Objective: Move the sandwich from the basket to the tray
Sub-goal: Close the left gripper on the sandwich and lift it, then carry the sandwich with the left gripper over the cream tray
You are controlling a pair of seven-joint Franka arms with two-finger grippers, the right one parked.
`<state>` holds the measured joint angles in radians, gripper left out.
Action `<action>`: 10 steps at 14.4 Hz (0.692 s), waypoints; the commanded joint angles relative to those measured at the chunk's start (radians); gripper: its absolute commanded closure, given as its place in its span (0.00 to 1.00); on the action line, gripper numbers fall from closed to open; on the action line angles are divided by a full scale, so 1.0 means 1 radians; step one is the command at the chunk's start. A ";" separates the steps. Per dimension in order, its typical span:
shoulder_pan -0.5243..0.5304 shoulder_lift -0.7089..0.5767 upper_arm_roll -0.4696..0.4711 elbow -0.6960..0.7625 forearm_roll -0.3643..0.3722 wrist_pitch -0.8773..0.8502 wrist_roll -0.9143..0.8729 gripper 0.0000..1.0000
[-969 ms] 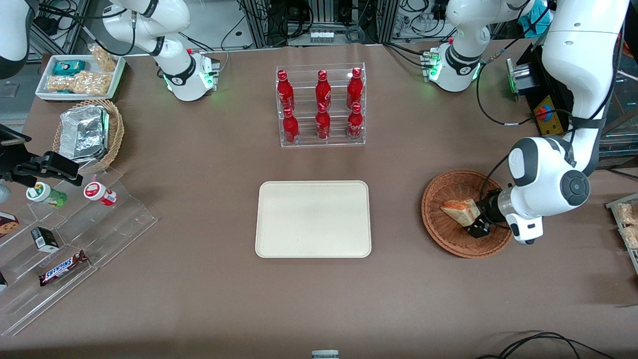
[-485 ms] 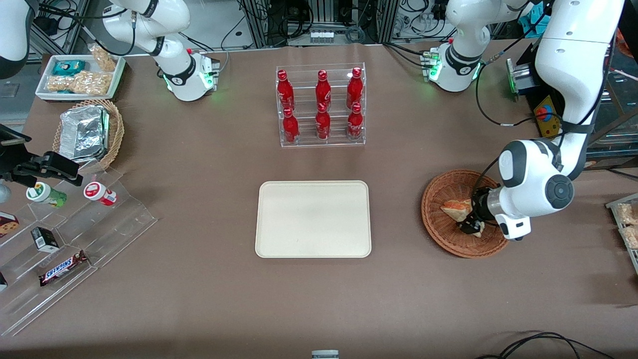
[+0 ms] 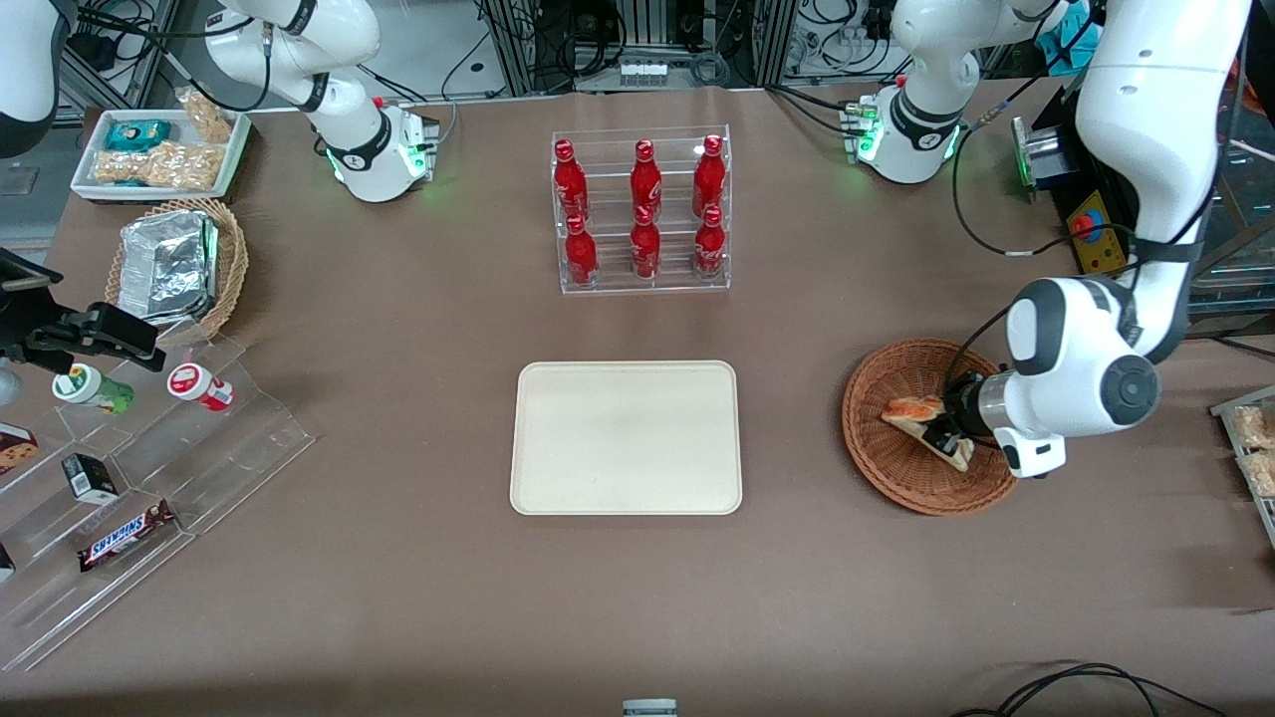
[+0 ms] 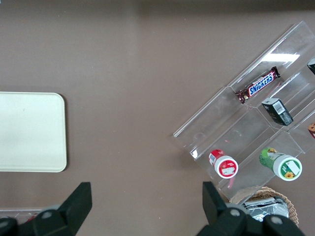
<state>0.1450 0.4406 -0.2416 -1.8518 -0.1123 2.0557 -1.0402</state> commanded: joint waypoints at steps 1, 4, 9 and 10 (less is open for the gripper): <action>-0.028 -0.029 -0.008 0.115 0.019 -0.150 0.064 0.99; -0.152 -0.025 -0.013 0.183 0.037 -0.169 0.123 1.00; -0.395 0.096 -0.016 0.302 0.194 -0.158 0.128 0.96; -0.439 0.125 -0.027 0.316 0.194 -0.148 0.137 0.96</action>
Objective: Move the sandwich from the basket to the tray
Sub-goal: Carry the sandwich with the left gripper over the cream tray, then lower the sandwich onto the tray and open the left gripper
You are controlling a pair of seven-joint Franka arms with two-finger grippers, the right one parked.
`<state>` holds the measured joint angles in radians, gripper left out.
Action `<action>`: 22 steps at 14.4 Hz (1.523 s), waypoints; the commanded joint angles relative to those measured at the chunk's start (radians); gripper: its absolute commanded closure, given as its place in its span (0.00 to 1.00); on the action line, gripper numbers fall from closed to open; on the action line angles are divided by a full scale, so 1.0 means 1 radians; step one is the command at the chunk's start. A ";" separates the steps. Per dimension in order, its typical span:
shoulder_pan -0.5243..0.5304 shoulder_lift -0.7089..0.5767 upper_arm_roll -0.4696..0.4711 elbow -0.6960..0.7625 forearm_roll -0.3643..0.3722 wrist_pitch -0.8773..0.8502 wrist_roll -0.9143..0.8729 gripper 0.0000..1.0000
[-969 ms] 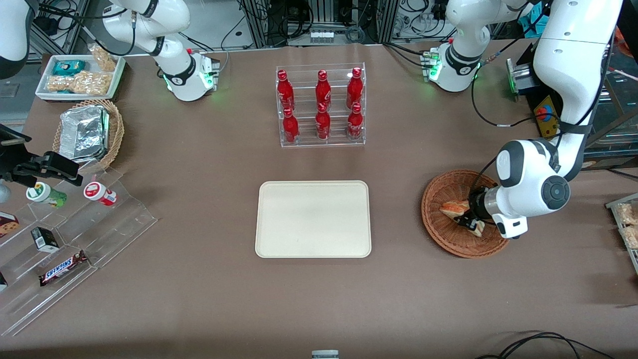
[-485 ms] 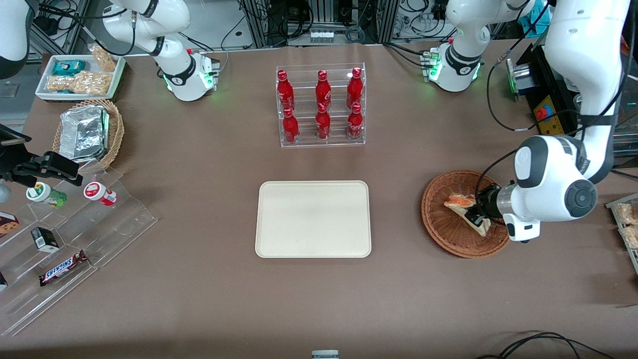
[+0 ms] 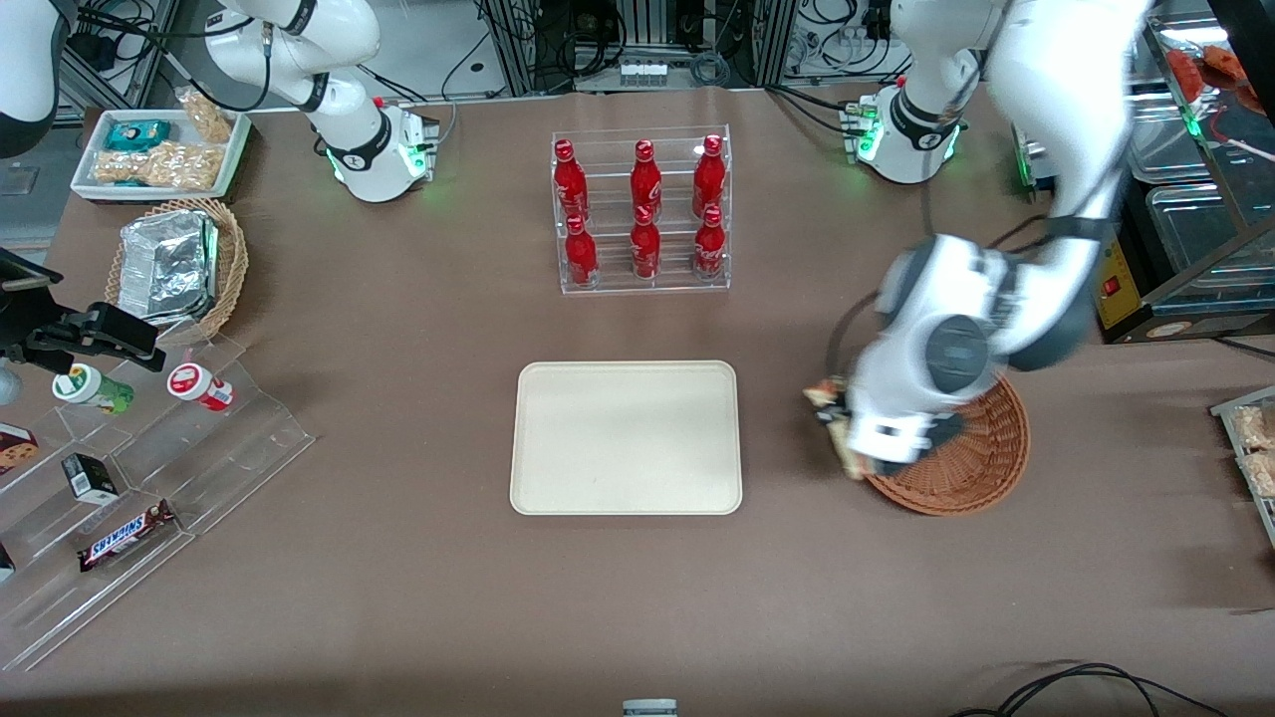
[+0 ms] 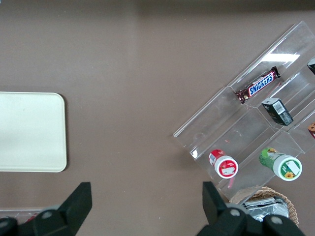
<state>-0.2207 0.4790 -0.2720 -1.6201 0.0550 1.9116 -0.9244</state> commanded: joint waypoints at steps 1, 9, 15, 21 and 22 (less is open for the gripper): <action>-0.118 0.116 -0.006 0.127 0.022 0.015 0.041 0.96; -0.336 0.360 -0.007 0.397 0.028 0.043 0.041 0.60; -0.362 0.434 -0.006 0.447 0.029 0.144 0.036 0.53; -0.347 0.374 0.016 0.447 0.031 0.095 0.032 0.12; -0.350 0.348 0.048 0.447 0.029 0.037 0.032 0.00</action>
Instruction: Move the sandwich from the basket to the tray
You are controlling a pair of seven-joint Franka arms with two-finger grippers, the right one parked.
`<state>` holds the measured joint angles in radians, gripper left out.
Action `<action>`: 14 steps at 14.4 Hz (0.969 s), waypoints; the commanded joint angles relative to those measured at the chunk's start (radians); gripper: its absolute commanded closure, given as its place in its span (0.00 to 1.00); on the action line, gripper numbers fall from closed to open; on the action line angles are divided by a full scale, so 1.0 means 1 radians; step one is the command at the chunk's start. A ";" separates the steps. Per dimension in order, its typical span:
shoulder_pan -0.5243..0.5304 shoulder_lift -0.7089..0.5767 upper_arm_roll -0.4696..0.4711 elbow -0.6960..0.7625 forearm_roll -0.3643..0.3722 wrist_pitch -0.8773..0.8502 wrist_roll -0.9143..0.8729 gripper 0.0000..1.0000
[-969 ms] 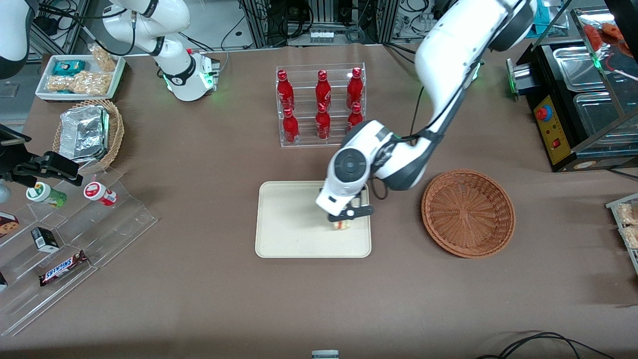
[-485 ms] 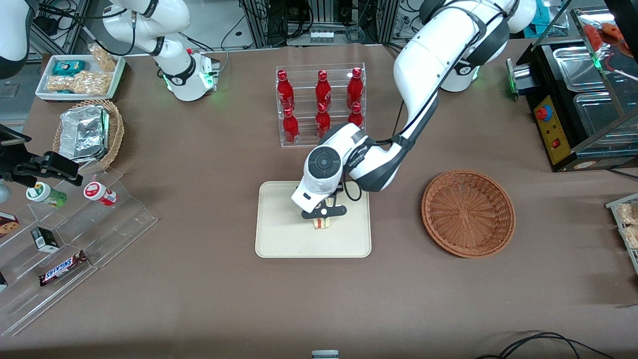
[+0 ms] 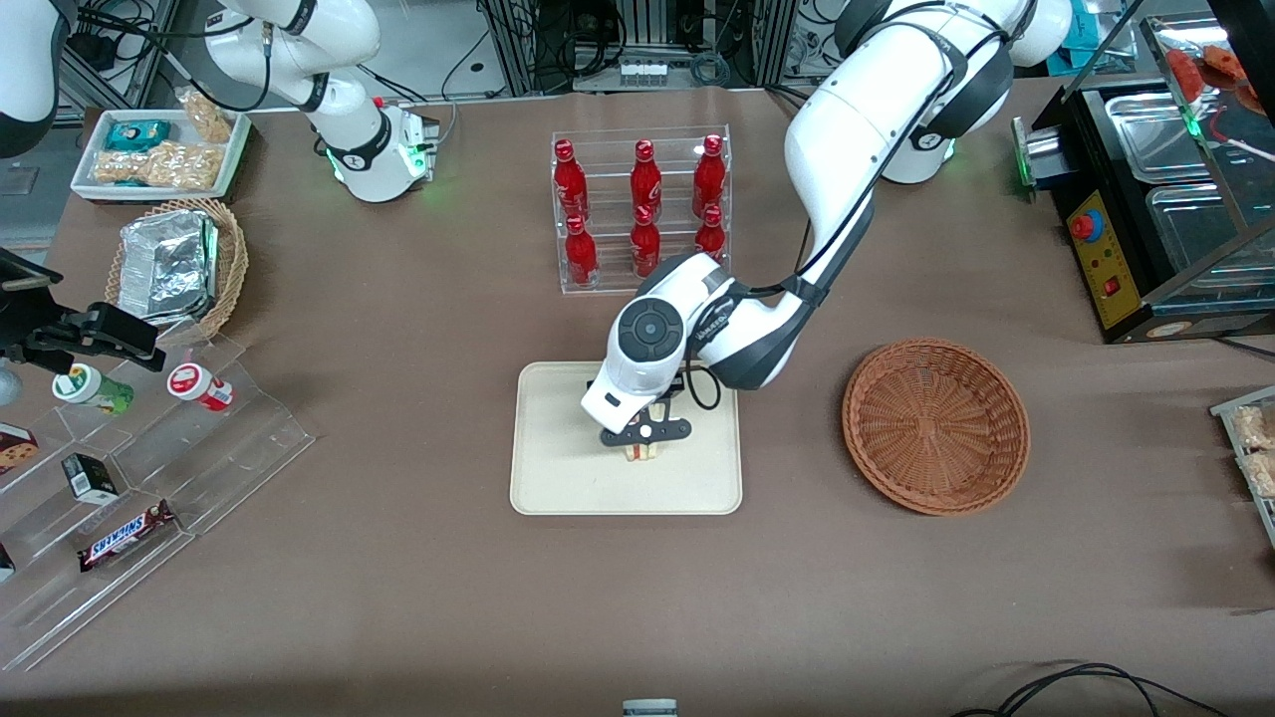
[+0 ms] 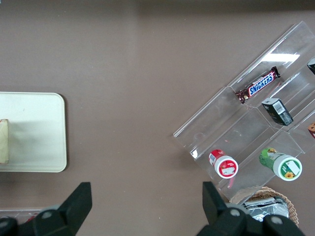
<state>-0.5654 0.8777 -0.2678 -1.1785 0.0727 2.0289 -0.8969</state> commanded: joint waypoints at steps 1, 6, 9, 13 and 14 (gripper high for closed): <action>-0.007 -0.095 0.065 0.005 0.010 -0.161 0.012 0.00; 0.110 -0.319 0.059 -0.033 -0.023 -0.376 0.065 0.00; 0.238 -0.483 0.059 -0.105 -0.062 -0.563 0.203 0.00; 0.479 -0.643 0.064 -0.133 -0.070 -0.889 0.471 0.00; 0.525 -0.666 0.064 -0.142 -0.068 -0.923 0.528 0.00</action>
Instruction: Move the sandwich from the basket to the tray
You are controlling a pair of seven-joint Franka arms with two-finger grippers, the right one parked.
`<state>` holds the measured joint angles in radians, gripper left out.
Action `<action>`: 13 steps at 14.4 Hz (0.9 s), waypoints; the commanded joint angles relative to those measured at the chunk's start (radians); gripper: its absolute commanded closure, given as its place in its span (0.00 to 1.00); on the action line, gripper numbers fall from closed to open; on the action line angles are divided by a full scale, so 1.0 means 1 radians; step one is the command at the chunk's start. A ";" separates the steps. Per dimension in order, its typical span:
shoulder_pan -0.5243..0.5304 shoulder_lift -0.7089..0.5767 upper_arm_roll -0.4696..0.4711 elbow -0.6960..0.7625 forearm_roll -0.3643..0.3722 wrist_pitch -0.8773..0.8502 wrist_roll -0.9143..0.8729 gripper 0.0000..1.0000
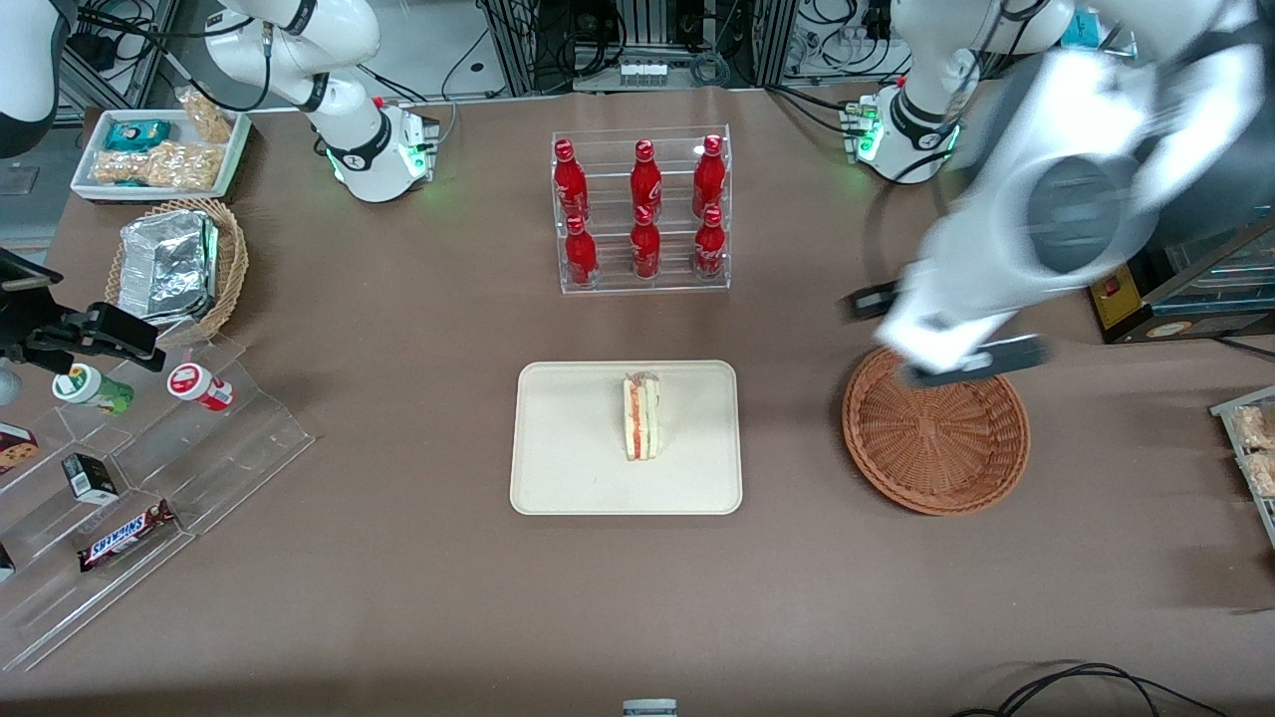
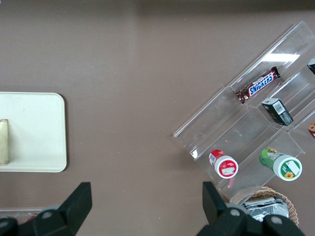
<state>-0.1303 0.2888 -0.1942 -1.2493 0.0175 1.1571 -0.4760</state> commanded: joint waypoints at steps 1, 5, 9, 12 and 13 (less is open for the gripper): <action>0.139 -0.098 -0.008 -0.090 -0.011 -0.074 0.138 0.00; 0.208 -0.313 -0.008 -0.379 0.065 0.074 0.169 0.00; 0.260 -0.349 -0.001 -0.359 0.059 0.075 0.297 0.00; 0.296 -0.327 -0.007 -0.305 0.055 0.082 0.338 0.00; 0.308 -0.323 -0.017 -0.302 0.041 0.093 0.343 0.00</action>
<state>0.1477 -0.0370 -0.1883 -1.5623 0.0664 1.2292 -0.1584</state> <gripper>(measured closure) 0.000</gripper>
